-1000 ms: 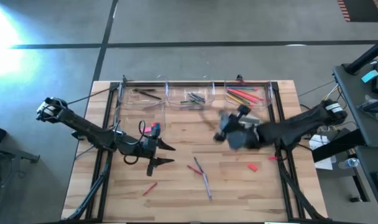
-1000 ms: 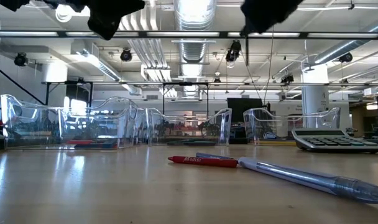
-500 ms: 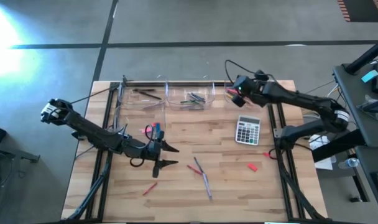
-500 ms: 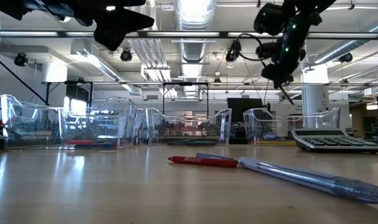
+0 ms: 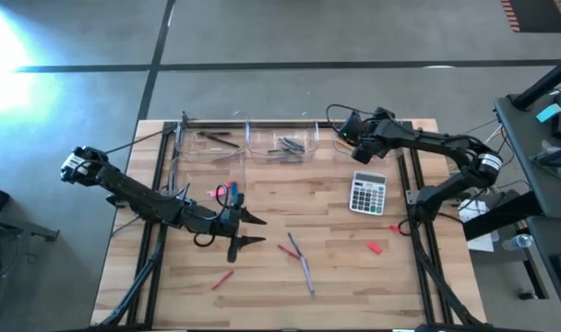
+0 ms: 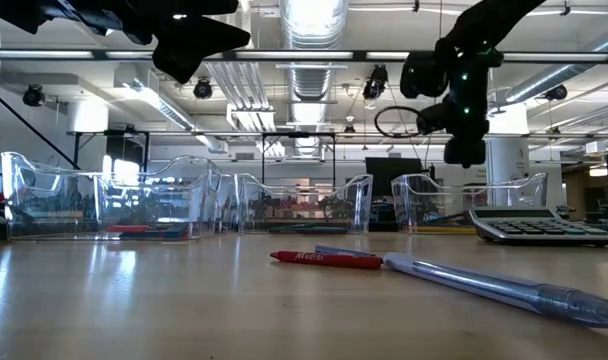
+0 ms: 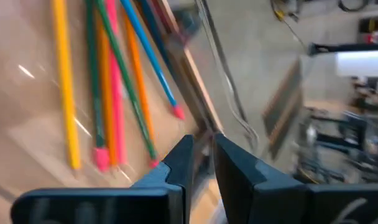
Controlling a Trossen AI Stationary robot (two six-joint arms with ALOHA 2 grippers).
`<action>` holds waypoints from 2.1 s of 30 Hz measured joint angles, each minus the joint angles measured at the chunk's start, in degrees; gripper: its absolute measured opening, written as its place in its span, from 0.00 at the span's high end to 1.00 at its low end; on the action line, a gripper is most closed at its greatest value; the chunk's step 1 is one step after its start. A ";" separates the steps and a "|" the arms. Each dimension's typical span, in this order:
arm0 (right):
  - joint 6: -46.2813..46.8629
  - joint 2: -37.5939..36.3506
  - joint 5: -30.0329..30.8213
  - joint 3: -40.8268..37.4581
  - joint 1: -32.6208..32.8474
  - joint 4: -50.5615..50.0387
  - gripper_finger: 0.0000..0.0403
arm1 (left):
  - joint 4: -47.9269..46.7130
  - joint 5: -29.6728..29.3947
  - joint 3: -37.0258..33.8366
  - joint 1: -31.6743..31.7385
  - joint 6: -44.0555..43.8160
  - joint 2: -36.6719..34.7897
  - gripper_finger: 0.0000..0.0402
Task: Sort crayons/erasers/pens/pencils in bins
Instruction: Put the orange eraser into the bottom transparent bin
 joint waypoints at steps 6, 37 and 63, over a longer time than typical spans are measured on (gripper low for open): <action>4.07 -1.15 0.62 0.65 1.34 -7.23 0.80 | 0.00 0.00 -0.10 0.00 -0.37 -0.02 0.51; 58.33 -18.33 -42.45 -3.81 50.67 -17.37 0.76 | 0.00 0.02 -0.57 -0.02 -0.70 0.09 0.51; 65.21 -3.12 -49.94 -14.99 60.43 -3.32 0.42 | -0.02 0.02 -0.66 -0.04 -2.05 0.09 0.51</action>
